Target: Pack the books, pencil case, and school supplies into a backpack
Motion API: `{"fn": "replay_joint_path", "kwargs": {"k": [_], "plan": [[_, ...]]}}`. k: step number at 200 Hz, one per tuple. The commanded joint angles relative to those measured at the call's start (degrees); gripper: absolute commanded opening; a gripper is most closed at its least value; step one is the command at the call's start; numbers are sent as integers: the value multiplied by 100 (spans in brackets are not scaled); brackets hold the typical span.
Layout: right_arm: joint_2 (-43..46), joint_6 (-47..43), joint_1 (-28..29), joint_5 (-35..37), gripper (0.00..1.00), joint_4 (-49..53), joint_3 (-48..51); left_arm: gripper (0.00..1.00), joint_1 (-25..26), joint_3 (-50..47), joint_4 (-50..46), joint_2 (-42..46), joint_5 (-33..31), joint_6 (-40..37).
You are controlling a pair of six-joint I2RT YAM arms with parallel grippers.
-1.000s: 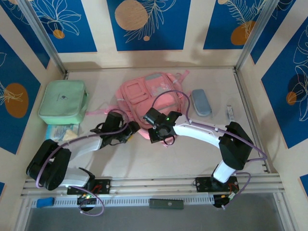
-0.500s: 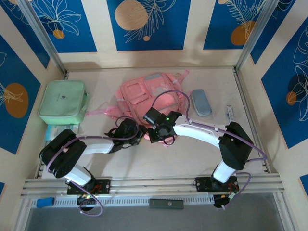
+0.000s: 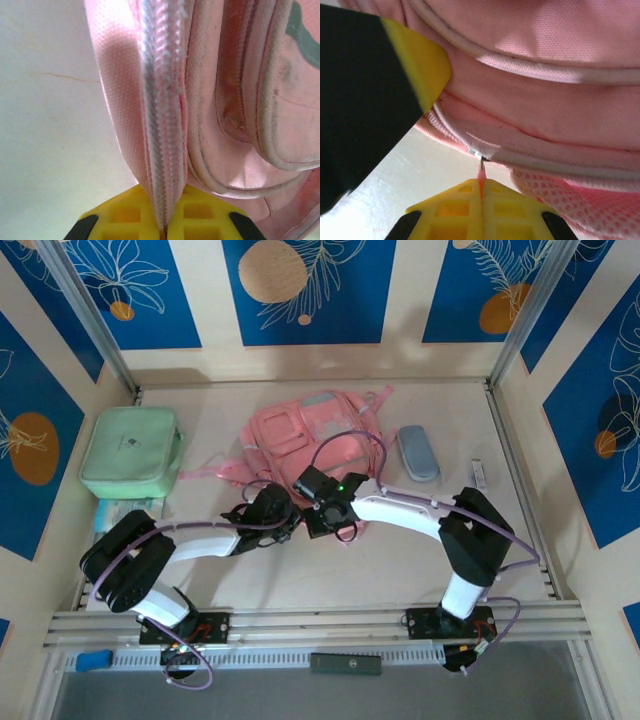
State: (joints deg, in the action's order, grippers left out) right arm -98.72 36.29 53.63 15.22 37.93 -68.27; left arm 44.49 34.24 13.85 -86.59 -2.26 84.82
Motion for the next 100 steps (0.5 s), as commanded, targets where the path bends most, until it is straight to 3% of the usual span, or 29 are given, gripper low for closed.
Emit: {"fn": "replay_joint_path", "kwargs": {"k": [1, 56, 100], "plan": [[-234, 45, -56, -160, 3, 12, -235, 0, 7, 119, 282, 45, -207, -41], [-398, 71, -39, -169, 26, -63, -301, 0, 7, 145, 268, 132, -185, -53], [-477, 117, -56, -12, 26, -172, -246, 0, 16, 180, 215, 229, -178, -97]]}}
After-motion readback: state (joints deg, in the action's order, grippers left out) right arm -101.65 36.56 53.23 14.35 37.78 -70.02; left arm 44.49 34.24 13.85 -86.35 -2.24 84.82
